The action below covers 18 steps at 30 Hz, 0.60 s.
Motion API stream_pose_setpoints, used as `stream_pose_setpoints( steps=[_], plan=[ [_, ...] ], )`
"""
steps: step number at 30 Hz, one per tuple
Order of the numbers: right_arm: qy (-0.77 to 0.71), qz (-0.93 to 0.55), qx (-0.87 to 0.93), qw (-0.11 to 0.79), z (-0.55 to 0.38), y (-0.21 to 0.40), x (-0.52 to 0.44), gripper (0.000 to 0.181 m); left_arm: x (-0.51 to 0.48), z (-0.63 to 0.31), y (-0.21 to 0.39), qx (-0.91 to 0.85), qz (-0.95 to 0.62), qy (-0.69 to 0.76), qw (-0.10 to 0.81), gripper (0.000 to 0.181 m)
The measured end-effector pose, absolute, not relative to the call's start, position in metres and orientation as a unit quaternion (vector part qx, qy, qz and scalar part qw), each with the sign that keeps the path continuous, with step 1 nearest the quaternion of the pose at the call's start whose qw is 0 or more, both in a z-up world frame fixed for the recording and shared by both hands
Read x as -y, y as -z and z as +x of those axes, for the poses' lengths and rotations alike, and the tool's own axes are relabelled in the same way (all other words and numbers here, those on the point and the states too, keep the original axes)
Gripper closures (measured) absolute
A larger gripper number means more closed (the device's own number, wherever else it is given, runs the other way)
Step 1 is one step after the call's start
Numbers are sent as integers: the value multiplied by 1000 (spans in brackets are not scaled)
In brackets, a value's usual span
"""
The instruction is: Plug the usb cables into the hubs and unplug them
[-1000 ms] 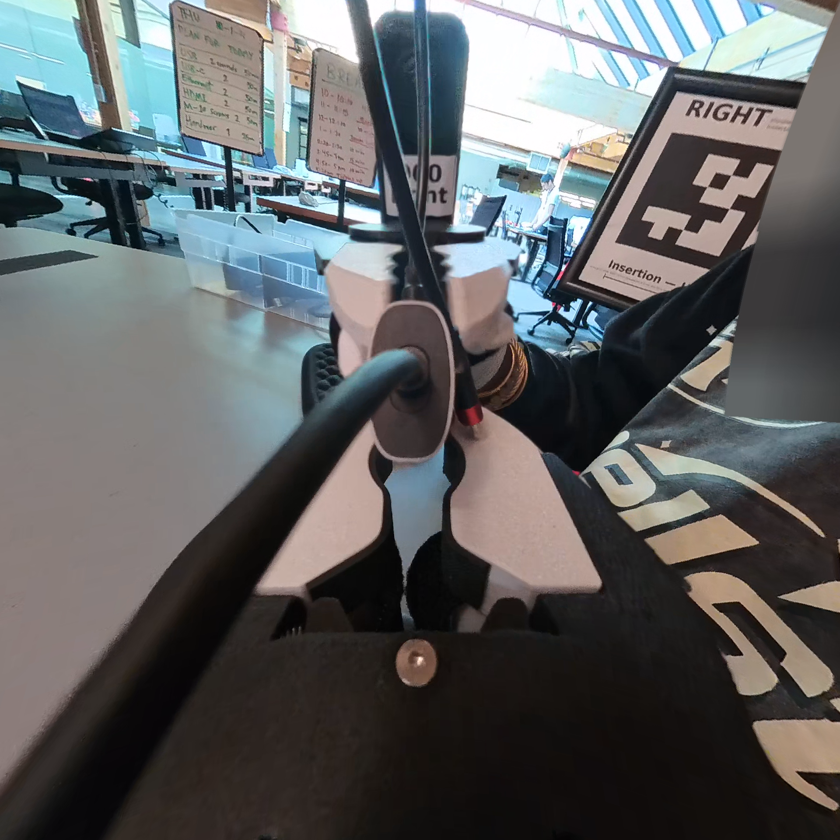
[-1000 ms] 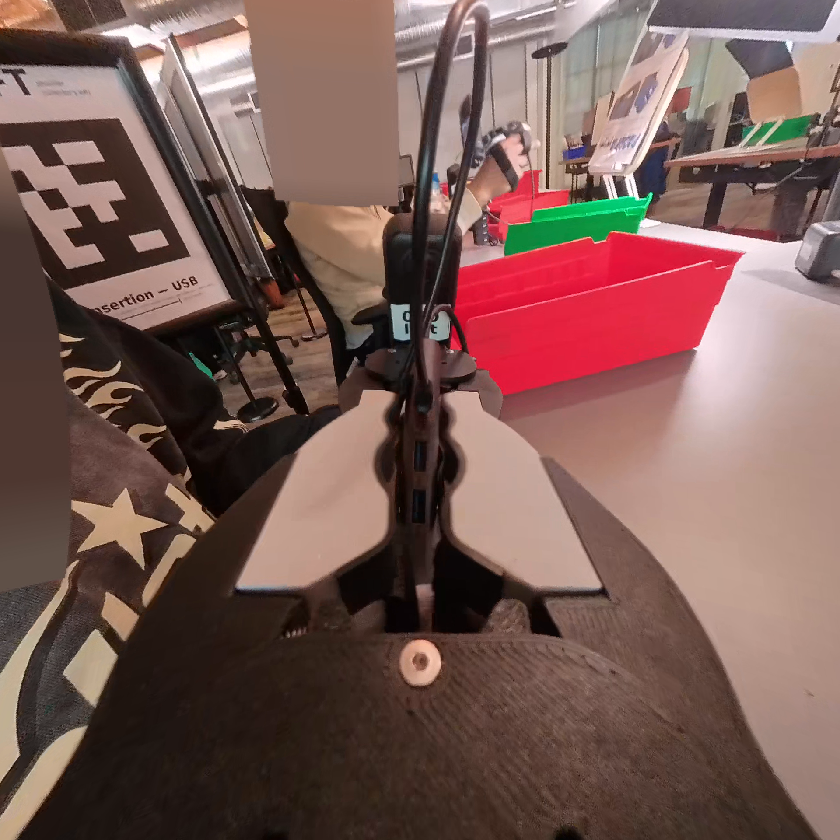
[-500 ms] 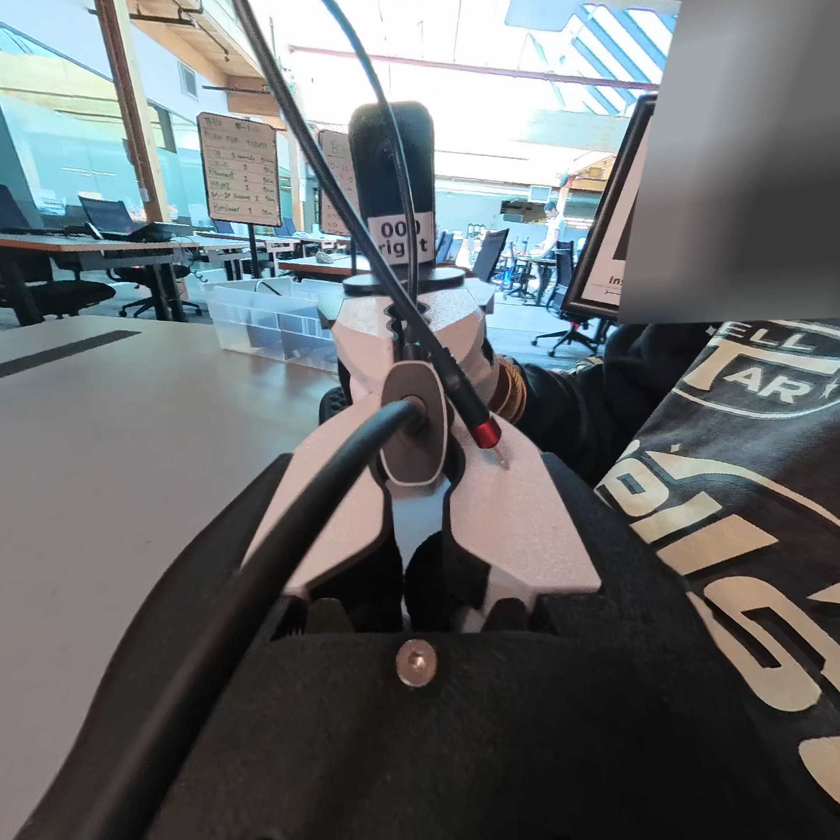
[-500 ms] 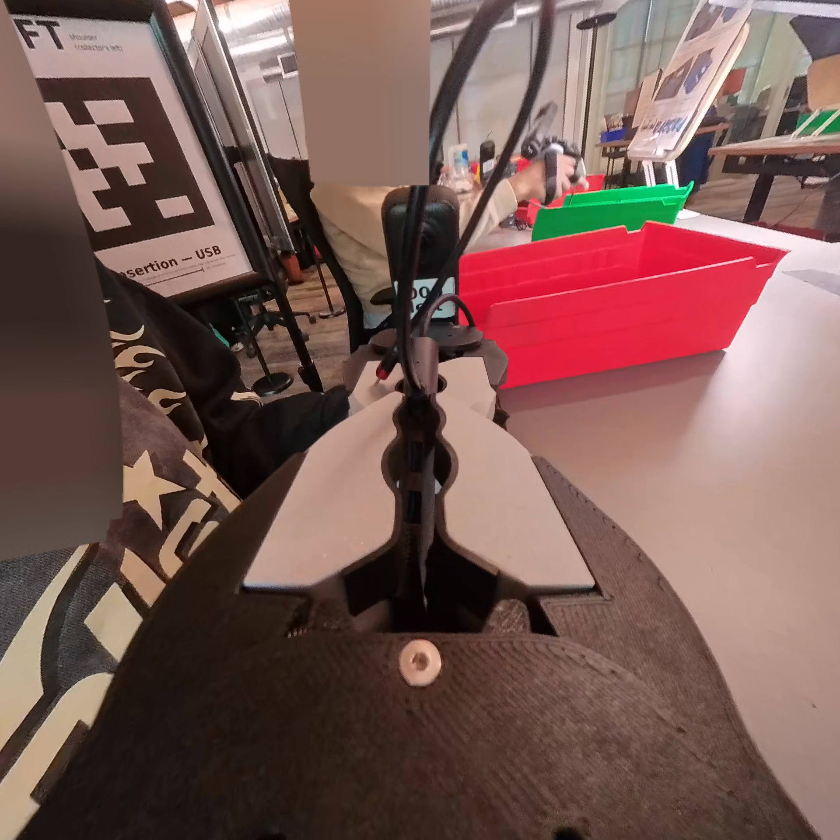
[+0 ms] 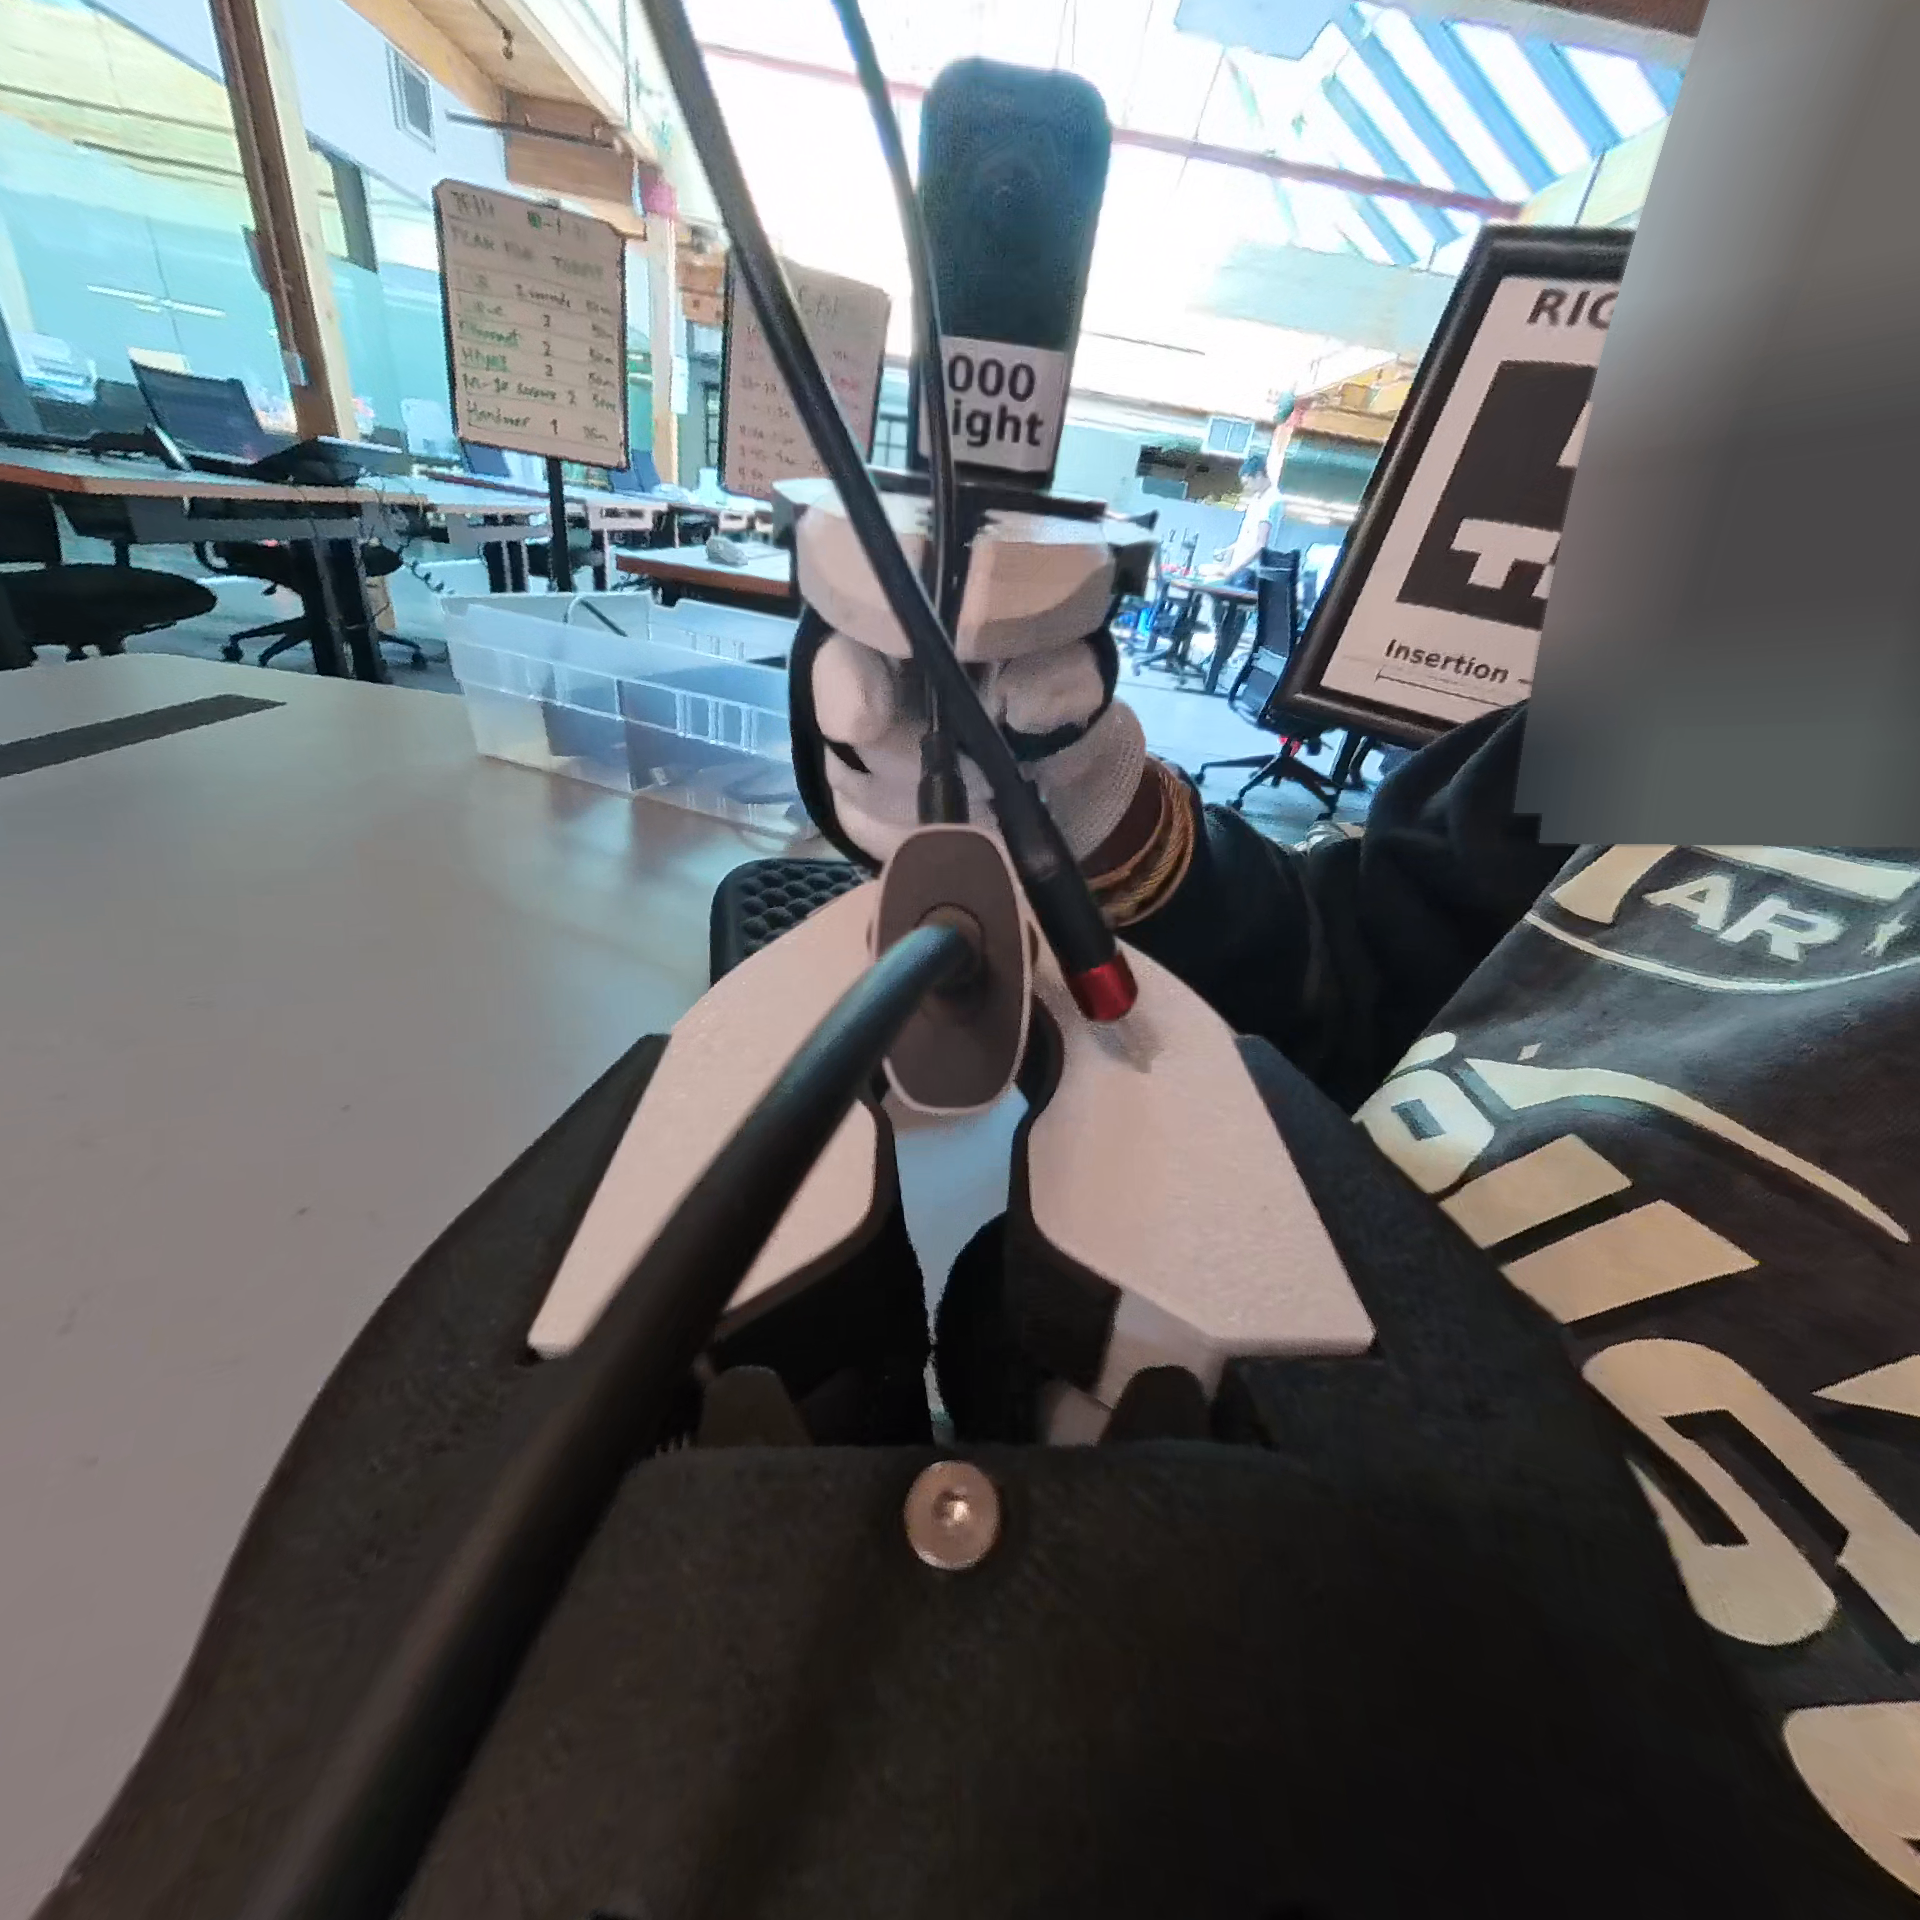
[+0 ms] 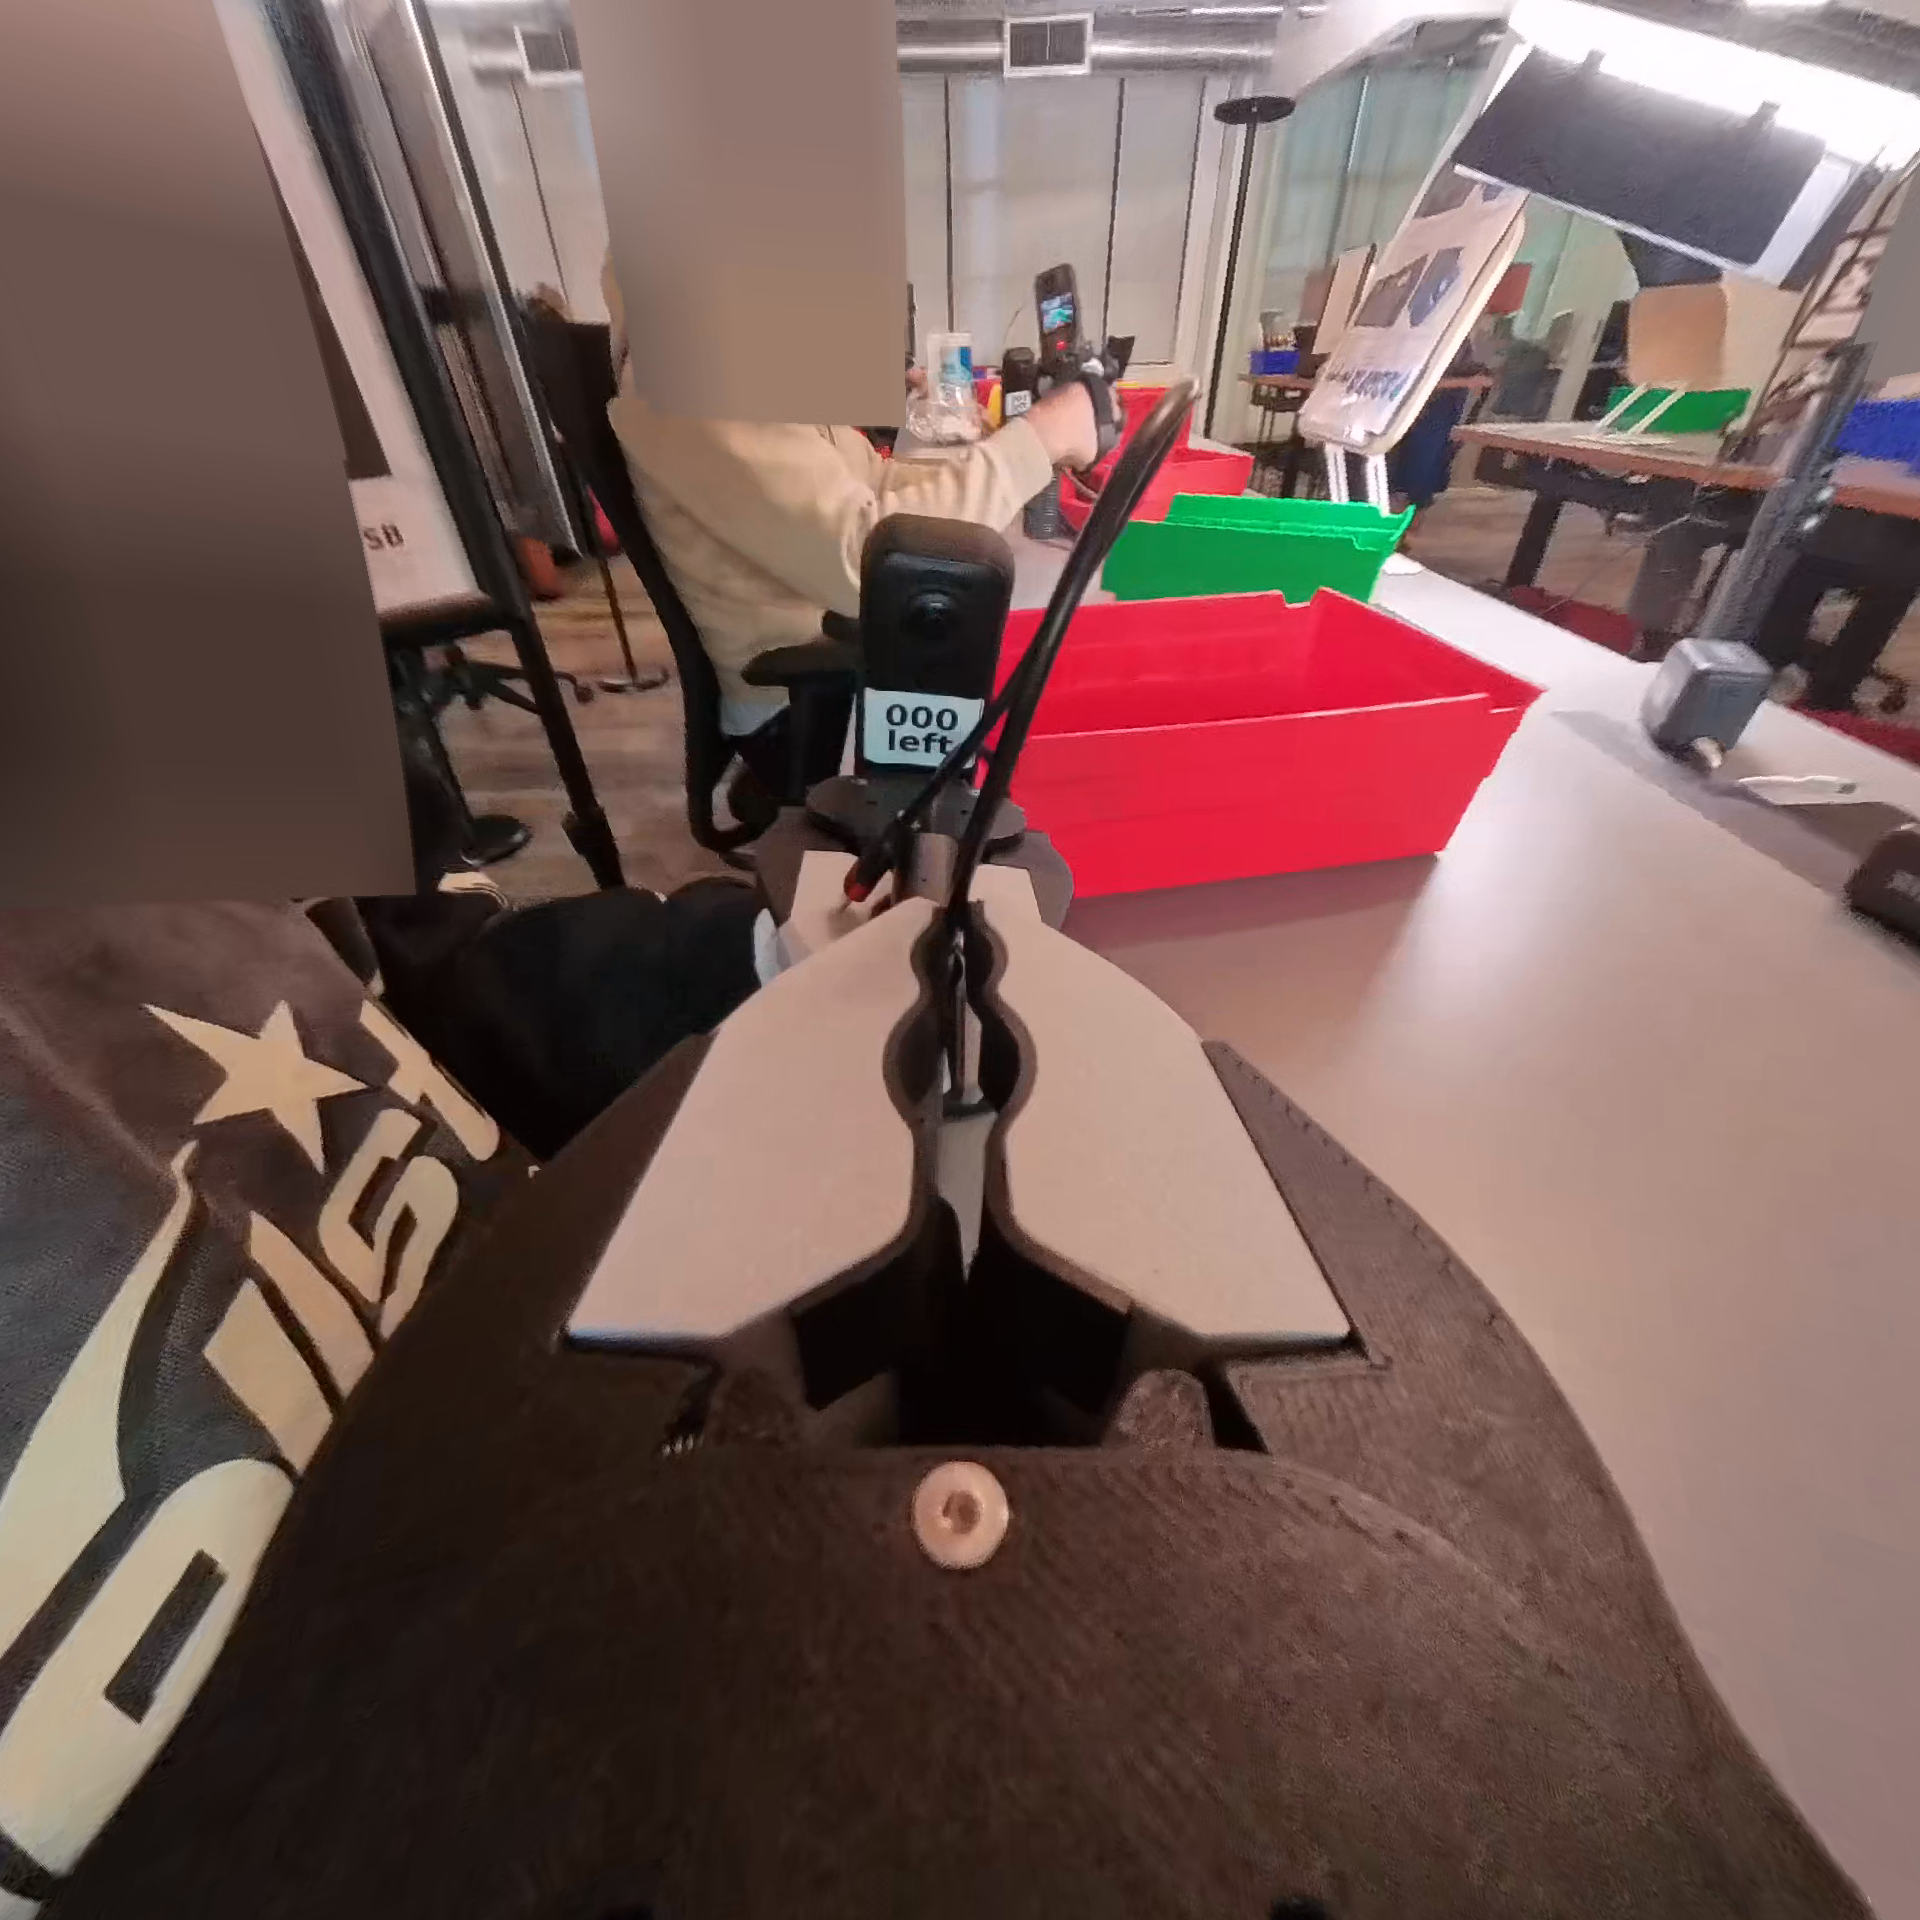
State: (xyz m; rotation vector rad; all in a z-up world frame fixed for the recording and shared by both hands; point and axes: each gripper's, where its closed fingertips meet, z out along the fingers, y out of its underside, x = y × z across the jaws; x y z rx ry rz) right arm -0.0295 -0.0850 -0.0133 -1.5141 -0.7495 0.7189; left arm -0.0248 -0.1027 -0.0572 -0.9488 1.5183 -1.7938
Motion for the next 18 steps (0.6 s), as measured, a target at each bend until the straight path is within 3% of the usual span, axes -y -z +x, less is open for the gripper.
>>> stream_pose_setpoints(
  steps=[4,7,11,17,18],
  plan=[
    [-336,-657,321,594,-39,16,87,178,101,-30,58,-568,-353,680,300,165],
    [-381,-681,322,535,-49,40,85,155,104,-28,61,-579,-355,672,297,164],
    [-398,-661,315,553,-62,46,78,173,109,-26,67,-595,-357,660,287,165],
    [-315,-683,360,552,-53,44,82,173,111,-21,71,-601,-367,654,276,165],
    [-319,-661,324,597,-38,22,80,172,105,-23,73,-597,-378,649,281,164]
  ],
)
